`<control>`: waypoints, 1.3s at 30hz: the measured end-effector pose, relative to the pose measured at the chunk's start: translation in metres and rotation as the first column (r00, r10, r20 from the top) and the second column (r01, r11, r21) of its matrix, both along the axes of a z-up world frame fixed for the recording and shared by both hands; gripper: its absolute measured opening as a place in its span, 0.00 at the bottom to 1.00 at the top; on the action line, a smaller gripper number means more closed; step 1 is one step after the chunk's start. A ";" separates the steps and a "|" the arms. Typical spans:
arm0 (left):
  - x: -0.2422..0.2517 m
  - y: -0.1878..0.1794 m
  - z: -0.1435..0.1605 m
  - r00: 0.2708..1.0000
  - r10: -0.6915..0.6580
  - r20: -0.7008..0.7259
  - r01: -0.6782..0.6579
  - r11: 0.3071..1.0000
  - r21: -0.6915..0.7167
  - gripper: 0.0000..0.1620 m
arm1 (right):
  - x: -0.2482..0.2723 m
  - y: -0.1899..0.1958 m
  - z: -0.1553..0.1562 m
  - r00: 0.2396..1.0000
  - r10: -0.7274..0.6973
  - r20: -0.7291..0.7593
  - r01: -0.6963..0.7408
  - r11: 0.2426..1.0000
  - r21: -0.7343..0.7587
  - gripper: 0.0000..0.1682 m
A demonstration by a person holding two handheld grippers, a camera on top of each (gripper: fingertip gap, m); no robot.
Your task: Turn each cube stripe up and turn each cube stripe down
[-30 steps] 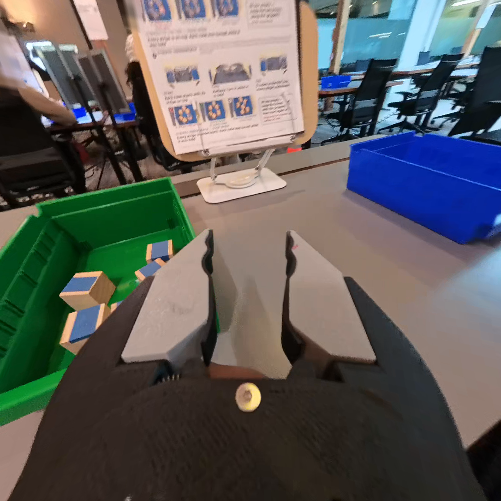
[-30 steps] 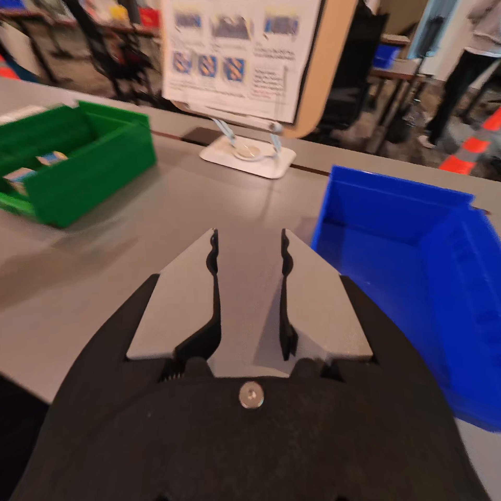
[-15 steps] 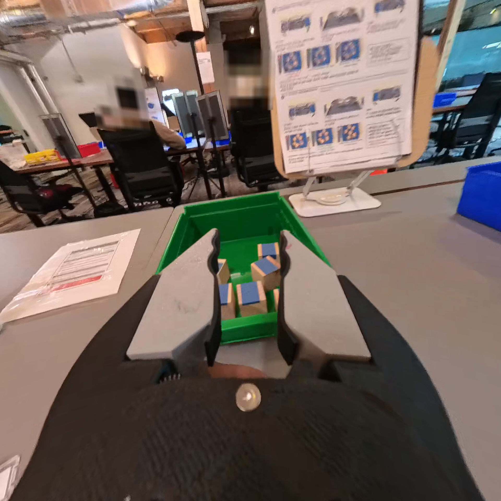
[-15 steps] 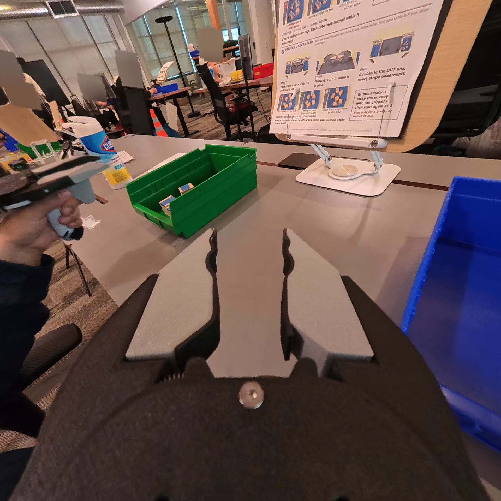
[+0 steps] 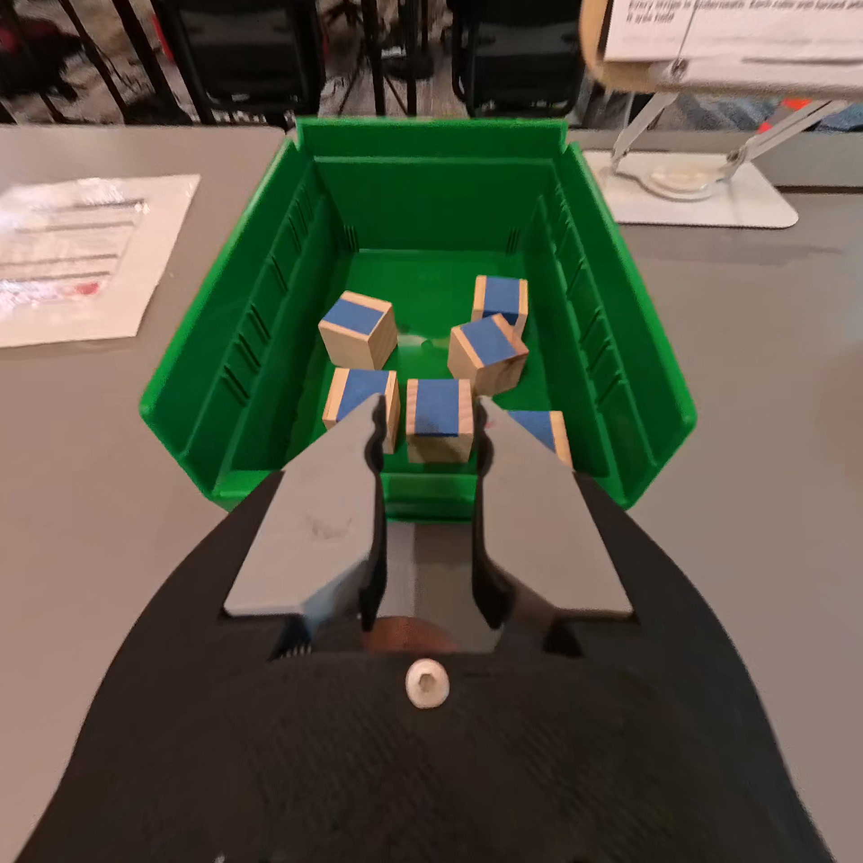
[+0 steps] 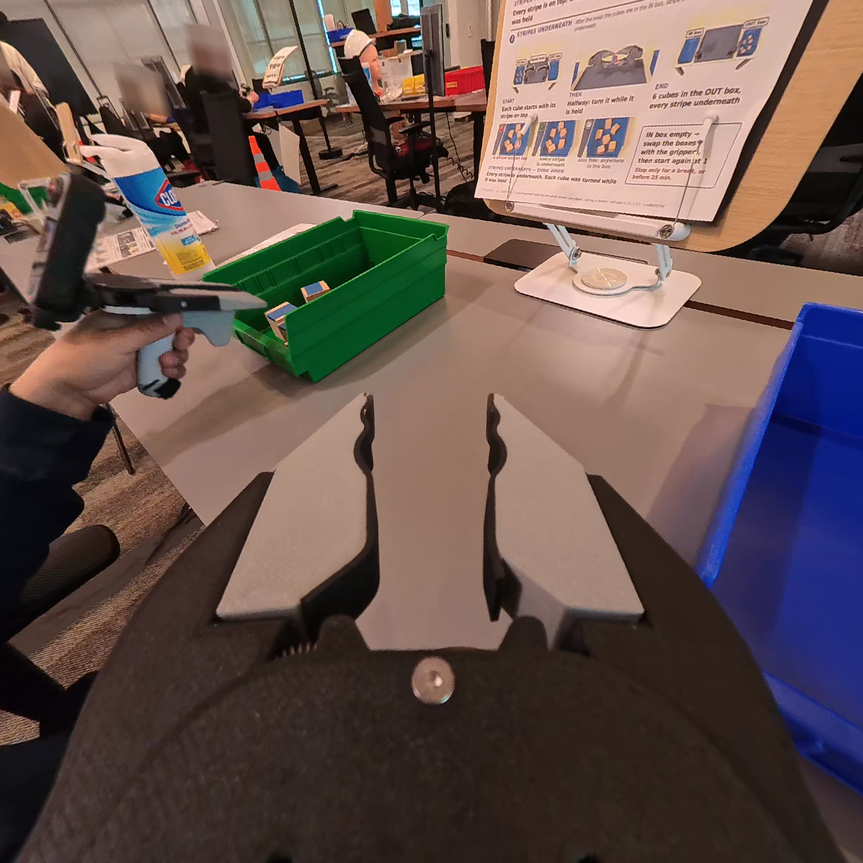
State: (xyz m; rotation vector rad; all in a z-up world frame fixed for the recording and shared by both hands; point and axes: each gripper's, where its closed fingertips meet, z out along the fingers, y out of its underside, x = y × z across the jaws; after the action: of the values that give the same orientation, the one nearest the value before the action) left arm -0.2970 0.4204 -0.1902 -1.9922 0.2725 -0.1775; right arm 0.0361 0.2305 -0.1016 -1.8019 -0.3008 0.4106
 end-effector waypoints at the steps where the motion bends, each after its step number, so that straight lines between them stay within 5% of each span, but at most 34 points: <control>1: 0.000 -0.001 0.007 1.000 0.003 0.000 -0.003 1.000 0.025 0.20 | 0.000 0.000 0.000 1.000 0.001 0.000 -0.001 1.000 -0.001 0.27; 7: -0.007 -0.001 0.037 0.997 0.030 -0.071 -0.015 0.977 0.211 0.11 | -0.001 -0.002 0.003 1.000 0.005 0.006 -0.005 1.000 0.011 0.27; 13: 0.005 -0.002 0.036 1.000 0.008 -0.021 -0.004 0.982 0.186 0.16 | 0.001 -0.003 0.005 1.000 0.005 0.001 -0.005 1.000 0.013 0.27; 19: 0.022 0.011 -0.001 0.997 -0.070 0.040 0.074 0.992 -0.102 0.23 | 0.000 -0.007 0.007 1.000 0.012 0.008 -0.012 1.000 0.013 0.27; 25: 0.016 0.033 -0.036 0.987 -0.114 -0.114 0.071 0.942 -0.329 0.23 | 0.002 -0.013 0.015 1.000 0.009 0.016 -0.010 0.999 0.034 0.26; 39: 0.019 0.038 -0.049 0.984 -0.118 -0.132 0.059 0.920 -0.387 0.22 | 0.013 -0.019 0.024 1.000 -0.010 0.001 0.009 0.998 0.062 0.26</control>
State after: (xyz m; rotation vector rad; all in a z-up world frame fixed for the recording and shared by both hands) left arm -0.2783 0.4581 -0.2391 -2.3889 0.4559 -0.1433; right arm 0.0495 0.2111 -0.0774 -1.7427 -0.3024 0.3898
